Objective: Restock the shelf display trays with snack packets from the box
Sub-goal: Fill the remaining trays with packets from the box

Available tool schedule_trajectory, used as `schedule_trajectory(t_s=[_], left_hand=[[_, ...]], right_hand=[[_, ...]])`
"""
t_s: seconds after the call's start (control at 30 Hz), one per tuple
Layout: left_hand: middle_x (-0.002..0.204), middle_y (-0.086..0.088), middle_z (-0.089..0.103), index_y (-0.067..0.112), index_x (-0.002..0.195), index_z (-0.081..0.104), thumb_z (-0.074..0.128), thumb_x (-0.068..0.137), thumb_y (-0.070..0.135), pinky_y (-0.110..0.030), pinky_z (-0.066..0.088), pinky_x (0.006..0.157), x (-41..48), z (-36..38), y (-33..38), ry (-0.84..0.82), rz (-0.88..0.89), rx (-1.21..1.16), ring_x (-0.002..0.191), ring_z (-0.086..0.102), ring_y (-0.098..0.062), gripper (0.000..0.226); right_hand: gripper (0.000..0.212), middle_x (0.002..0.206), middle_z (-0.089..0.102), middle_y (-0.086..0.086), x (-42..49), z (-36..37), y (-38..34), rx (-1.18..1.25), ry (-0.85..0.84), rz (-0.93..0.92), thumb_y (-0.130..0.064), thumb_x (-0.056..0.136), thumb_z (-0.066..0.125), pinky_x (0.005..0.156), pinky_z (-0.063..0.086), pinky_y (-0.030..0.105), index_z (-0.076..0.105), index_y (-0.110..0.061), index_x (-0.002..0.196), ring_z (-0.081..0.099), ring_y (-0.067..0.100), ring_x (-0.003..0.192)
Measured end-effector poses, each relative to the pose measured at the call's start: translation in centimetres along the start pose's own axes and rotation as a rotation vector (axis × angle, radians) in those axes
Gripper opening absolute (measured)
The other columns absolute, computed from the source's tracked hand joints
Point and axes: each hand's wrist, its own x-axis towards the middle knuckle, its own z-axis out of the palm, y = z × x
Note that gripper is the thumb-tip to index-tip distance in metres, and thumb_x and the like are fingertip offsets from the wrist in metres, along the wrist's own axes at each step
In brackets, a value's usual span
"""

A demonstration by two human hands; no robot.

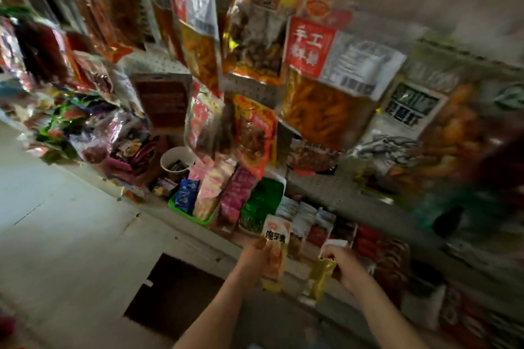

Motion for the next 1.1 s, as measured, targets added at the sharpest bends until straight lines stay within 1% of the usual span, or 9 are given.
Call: schedule_trajectory(t_s=[0.1,0.17,0.23,0.33,0.43,0.57,0.7,0.83,1.1], left_hand=[[0.083,-0.001,0.059,0.015,0.089,0.055,0.051,0.099,0.016,-0.016,0.050,0.054,0.2,2.3,0.2,-0.020,0.006,0.147,0.069,0.059,-0.010,0.011],[0.095,-0.008,0.064,0.004,0.109,0.057,0.052,0.098,0.015,-0.028,0.057,0.071,0.8,3.4,-0.2,-0.039,0.039,0.134,0.081,0.064,-0.020,0.016],[0.104,-0.013,0.068,0.004,0.115,0.060,0.055,0.096,0.015,-0.042,0.055,0.089,0.5,4.9,-0.5,-0.036,0.032,0.145,0.092,0.067,-0.027,0.022],[0.095,-0.012,0.069,0.009,0.101,0.062,0.052,0.095,0.003,-0.029,0.058,0.072,-0.1,6.8,-0.8,-0.017,0.002,0.140,0.078,0.068,-0.020,0.013],[0.110,-0.015,0.066,0.005,0.124,0.052,0.052,0.093,0.008,-0.039,0.057,0.084,0.8,8.9,-2.0,0.031,0.009,0.167,0.095,0.067,-0.026,0.032],[0.093,-0.008,0.068,0.009,0.106,0.060,0.046,0.099,0.009,-0.028,0.055,0.067,-2.9,14.2,-2.4,-0.027,-0.022,0.094,0.079,0.067,-0.019,0.016],[0.087,-0.004,0.062,0.017,0.087,0.056,0.044,0.101,0.018,-0.035,0.054,0.085,-5.3,19.8,-3.1,-0.050,-0.066,0.205,0.084,0.063,-0.018,0.018],[0.090,0.000,0.070,0.020,0.097,0.063,0.045,0.101,0.034,-0.023,0.055,0.071,-6.4,22.9,-4.6,-0.087,-0.057,0.207,0.080,0.067,-0.012,0.024],[0.105,0.003,0.073,0.023,0.119,0.060,0.061,0.080,0.059,-0.026,0.052,0.089,-7.8,24.1,-7.2,-0.107,-0.054,0.061,0.097,0.069,-0.013,0.053]], right_hand=[[0.009,0.085,0.048,0.006,2.0,-3.3,2.0,0.155,0.027,0.053,-0.017,0.059,0.062,0.077,0.039,0.042,0.054,-0.015,0.060,0.047,0.028,0.083],[0.020,0.102,0.055,0.009,0.7,-4.2,1.7,0.214,0.026,0.045,-0.029,0.053,0.070,0.090,0.042,0.046,0.069,-0.015,0.068,0.052,0.033,0.102],[0.029,0.101,0.058,0.014,0.8,-5.7,2.0,0.266,0.018,0.039,-0.035,0.058,0.074,0.084,0.046,0.042,0.070,-0.011,0.075,0.056,0.034,0.096],[0.057,0.086,0.065,0.014,-1.8,-6.8,0.6,0.243,-0.010,0.035,-0.048,0.060,0.079,0.083,0.049,0.041,0.064,-0.001,0.089,0.063,0.029,0.083],[0.034,0.069,0.068,0.013,-1.6,-8.7,0.7,0.303,-0.077,0.027,-0.039,0.088,0.060,0.063,0.049,0.032,0.060,-0.005,0.093,0.067,0.025,0.063],[0.053,0.101,0.069,0.014,-1.8,-12.1,1.6,0.236,-0.151,0.085,-0.057,0.081,0.062,0.084,0.048,0.037,0.065,-0.009,0.105,0.062,0.030,0.096],[0.075,0.112,0.068,0.016,-2.6,-15.5,2.6,0.121,-0.243,0.179,-0.067,0.066,0.068,0.082,0.050,0.036,0.064,-0.011,0.117,0.061,0.030,0.107],[0.083,0.114,0.054,0.018,-3.3,-16.9,2.4,-0.048,-0.224,0.220,-0.064,0.065,0.074,0.066,0.055,0.037,0.047,-0.011,0.122,0.057,0.032,0.097],[0.092,0.141,0.038,0.017,-3.6,-16.6,2.5,-0.357,-0.256,0.131,-0.071,0.077,0.057,0.068,0.052,0.038,0.025,-0.019,0.146,0.046,0.035,0.120]])
